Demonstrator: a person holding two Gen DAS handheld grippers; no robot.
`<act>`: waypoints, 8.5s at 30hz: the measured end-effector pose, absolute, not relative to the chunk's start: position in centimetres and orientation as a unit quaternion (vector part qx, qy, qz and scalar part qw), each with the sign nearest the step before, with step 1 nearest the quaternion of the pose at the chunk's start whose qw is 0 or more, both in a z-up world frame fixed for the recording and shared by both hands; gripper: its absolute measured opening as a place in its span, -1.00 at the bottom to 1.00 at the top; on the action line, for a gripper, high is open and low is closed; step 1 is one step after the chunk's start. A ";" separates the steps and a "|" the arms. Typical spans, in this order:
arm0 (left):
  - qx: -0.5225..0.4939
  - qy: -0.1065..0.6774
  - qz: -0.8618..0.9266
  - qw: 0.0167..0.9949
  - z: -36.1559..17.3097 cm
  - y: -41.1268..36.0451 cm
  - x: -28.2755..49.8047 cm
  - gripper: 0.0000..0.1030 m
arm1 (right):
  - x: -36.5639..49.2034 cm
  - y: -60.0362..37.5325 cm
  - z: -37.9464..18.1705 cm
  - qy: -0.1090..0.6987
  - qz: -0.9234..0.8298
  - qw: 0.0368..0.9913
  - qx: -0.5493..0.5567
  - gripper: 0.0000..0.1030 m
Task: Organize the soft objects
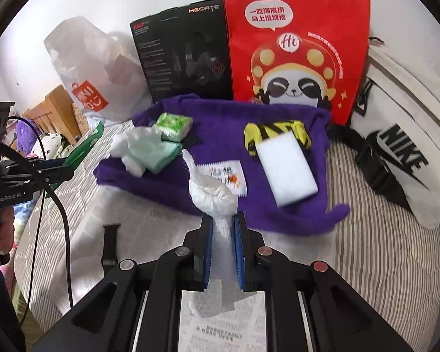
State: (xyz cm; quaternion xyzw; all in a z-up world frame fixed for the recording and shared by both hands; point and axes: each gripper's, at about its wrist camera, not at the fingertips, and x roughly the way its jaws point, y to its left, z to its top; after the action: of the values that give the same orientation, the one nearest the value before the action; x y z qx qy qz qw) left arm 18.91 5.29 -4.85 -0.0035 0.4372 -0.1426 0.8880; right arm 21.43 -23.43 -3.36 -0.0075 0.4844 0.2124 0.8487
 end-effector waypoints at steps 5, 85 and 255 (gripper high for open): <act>-0.005 0.429 -0.147 0.891 -4.0 4.9 21.6 -0.43 | 23.9 -22.9 -3.0 0.481 0.214 0.850 -0.008 -0.73; 0.098 0.547 -0.128 0.821 -13.6 -8.1 35.5 -0.05 | 26.8 -27.3 -7.2 0.444 0.278 0.851 0.049 0.20; 0.063 0.487 -0.206 0.846 -13.9 3.8 12.5 -0.68 | 14.1 -21.1 -10.2 0.521 0.223 0.821 -0.072 -0.60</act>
State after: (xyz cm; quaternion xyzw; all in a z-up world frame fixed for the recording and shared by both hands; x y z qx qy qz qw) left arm 12.54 3.80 -13.88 0.0631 0.4874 -0.2059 0.8462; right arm 14.15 -21.14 -10.19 -0.0715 0.5211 0.2234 0.8206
